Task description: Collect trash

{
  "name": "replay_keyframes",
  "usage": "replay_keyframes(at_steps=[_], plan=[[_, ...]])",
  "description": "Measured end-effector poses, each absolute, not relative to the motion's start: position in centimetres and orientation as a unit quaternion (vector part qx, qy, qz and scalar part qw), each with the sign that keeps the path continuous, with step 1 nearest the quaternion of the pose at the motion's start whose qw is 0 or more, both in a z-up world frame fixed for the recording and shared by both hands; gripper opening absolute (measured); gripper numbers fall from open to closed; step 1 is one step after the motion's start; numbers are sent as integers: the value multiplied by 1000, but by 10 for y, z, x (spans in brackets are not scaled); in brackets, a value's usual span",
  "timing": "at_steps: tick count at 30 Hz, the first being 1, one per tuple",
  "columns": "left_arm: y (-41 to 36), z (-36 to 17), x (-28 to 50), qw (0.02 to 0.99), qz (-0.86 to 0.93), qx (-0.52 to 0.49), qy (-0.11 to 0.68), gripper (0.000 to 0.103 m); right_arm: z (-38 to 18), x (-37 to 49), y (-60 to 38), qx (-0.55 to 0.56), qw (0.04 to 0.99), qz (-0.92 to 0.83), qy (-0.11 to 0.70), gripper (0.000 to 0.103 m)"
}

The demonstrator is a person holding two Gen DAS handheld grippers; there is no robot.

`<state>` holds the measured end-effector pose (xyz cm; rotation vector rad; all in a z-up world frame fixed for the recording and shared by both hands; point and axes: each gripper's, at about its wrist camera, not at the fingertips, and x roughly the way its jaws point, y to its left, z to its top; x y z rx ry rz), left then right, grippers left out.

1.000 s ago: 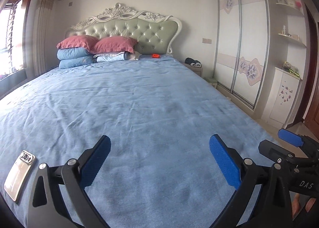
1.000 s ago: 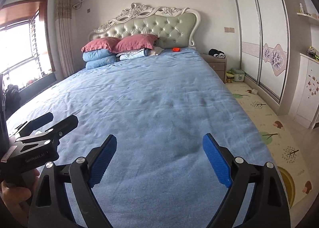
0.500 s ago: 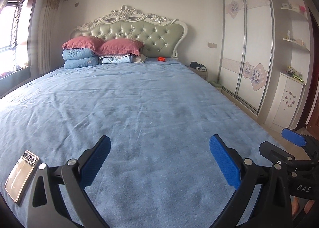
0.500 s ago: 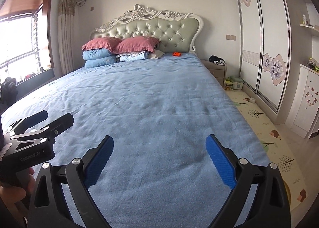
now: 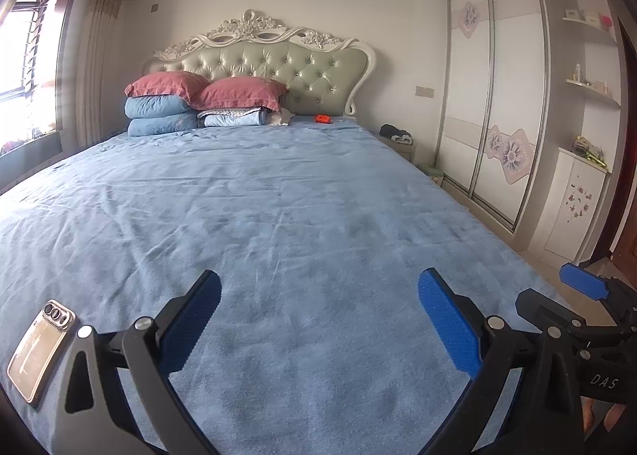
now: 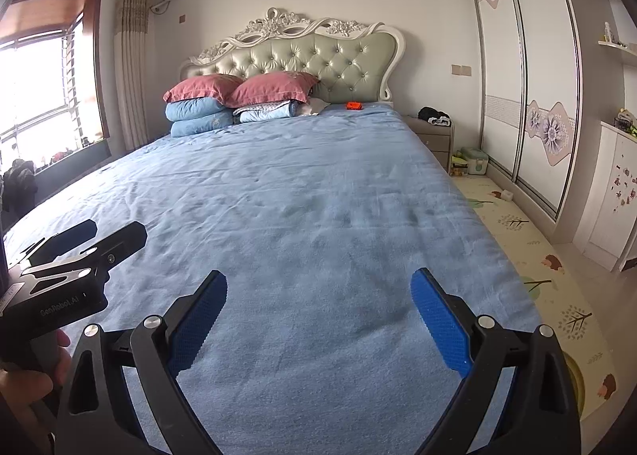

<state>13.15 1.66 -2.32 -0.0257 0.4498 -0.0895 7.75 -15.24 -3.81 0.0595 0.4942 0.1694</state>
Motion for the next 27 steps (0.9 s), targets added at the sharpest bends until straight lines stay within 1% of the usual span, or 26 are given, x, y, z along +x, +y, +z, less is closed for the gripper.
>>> replay_keyframes(at_steps=[15,21,27], plan=[[11,-20,132,975,-39,-7,219,99,-38,77,-153,29,966,83,244,91],[5,-14,128,978,-26,12,208,99,-38,77,-155,29,965,85,246,91],[2,-7,119,982,-33,7,188,99,-37,76,-158,33,964,87,249,91]])
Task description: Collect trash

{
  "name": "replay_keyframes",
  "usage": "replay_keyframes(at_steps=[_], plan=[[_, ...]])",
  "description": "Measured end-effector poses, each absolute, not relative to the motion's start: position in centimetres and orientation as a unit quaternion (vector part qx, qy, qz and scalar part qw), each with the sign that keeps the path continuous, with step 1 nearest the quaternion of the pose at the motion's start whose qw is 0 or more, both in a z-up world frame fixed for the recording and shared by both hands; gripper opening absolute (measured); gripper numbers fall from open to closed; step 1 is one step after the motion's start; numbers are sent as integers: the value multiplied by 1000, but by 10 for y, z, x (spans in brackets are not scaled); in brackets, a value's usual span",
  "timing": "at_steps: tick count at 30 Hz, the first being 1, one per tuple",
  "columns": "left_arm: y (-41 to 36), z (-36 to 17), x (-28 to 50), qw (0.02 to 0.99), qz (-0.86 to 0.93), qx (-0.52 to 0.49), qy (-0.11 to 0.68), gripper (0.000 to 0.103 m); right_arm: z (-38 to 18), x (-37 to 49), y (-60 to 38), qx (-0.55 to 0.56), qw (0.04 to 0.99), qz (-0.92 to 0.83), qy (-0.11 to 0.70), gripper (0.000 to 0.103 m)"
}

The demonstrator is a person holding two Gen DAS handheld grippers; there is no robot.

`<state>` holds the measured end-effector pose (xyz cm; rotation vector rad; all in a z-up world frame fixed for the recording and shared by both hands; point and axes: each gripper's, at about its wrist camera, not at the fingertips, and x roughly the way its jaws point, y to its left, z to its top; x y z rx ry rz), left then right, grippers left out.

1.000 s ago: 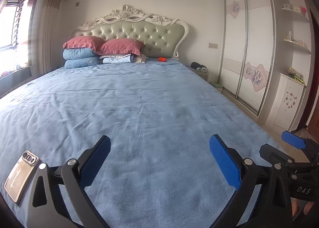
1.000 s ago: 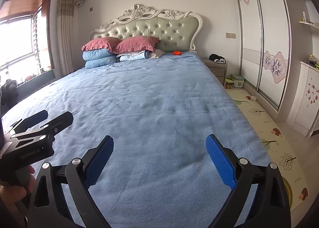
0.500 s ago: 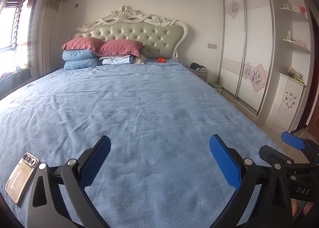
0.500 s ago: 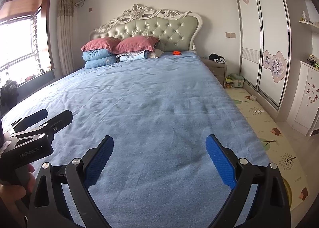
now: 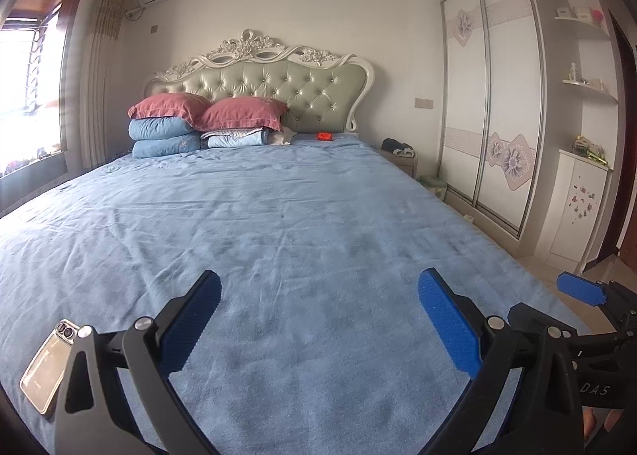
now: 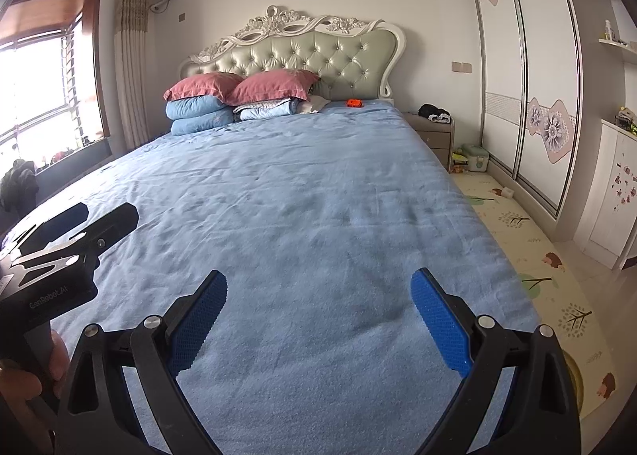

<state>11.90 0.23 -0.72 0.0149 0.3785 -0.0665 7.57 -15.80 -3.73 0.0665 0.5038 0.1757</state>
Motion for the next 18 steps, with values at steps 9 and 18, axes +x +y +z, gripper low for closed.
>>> replay_keyframes(at_steps=[9,18], plan=[[3,-4,119,981,-36,1,192,99,-35,72,-160,33,965,86,246,91],[5,-3,115,984,-9,11,180,99,-32,72,-162,36,964,85,250,92]])
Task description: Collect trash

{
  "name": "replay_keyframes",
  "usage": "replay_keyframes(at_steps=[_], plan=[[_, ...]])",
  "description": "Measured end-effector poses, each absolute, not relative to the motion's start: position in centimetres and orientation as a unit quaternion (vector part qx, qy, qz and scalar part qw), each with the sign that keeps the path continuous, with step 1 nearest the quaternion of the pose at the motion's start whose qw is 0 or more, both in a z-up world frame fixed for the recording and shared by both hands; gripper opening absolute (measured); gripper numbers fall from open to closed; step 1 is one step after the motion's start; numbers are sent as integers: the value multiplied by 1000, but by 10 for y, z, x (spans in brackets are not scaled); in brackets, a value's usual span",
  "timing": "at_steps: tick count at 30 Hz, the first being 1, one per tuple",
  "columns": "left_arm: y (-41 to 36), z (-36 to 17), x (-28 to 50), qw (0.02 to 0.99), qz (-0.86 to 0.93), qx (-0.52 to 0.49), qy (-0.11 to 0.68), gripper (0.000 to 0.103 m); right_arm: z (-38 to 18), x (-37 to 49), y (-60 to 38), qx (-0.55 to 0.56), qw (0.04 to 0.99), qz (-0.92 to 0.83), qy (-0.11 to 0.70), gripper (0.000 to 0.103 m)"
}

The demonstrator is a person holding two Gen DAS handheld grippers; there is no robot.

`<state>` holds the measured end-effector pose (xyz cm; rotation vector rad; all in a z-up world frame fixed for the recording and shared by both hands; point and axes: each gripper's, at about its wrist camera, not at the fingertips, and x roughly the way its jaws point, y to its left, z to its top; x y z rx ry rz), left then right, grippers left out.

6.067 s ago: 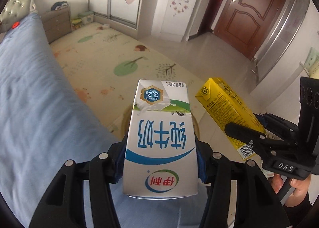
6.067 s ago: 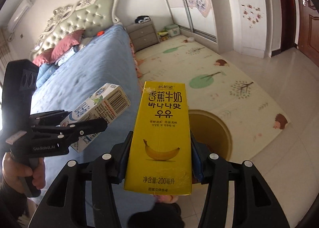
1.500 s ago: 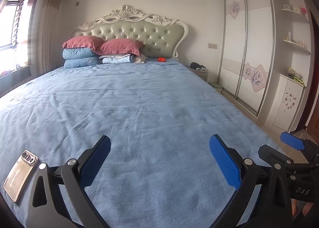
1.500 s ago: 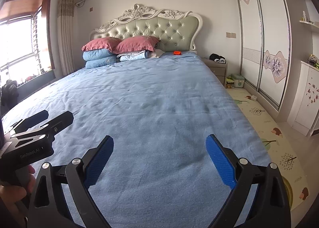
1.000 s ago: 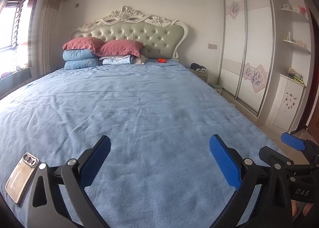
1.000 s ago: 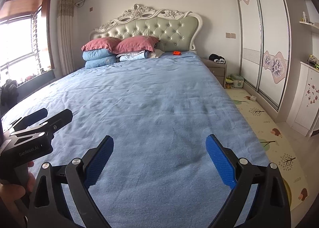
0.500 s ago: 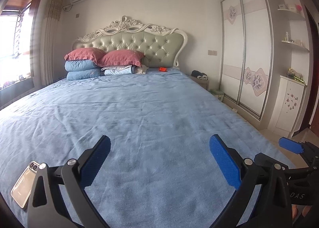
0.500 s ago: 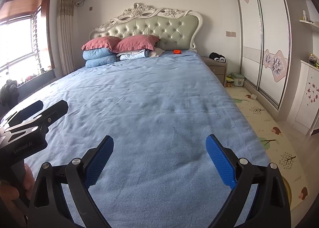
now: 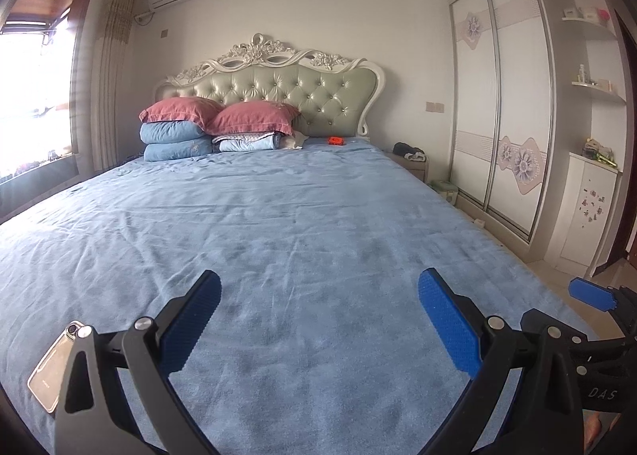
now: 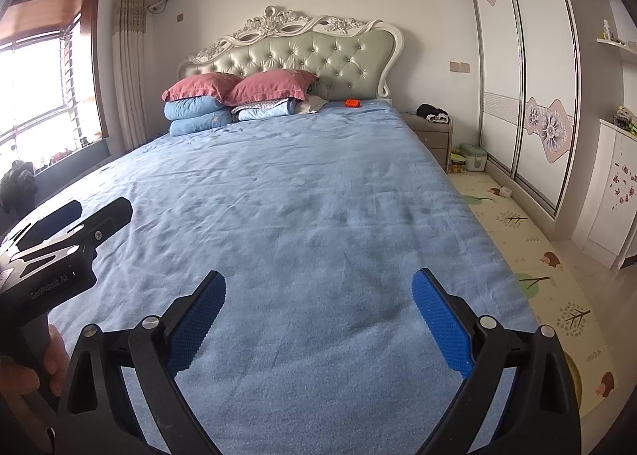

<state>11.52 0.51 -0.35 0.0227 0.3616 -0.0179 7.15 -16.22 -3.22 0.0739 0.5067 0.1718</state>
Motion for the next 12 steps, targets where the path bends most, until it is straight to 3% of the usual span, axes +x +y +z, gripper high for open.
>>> replay_keyframes(at_steps=[12], plan=[[7,-3,117,981,-13,6,194,99,-31,68,-164,35,965,85,248,93]])
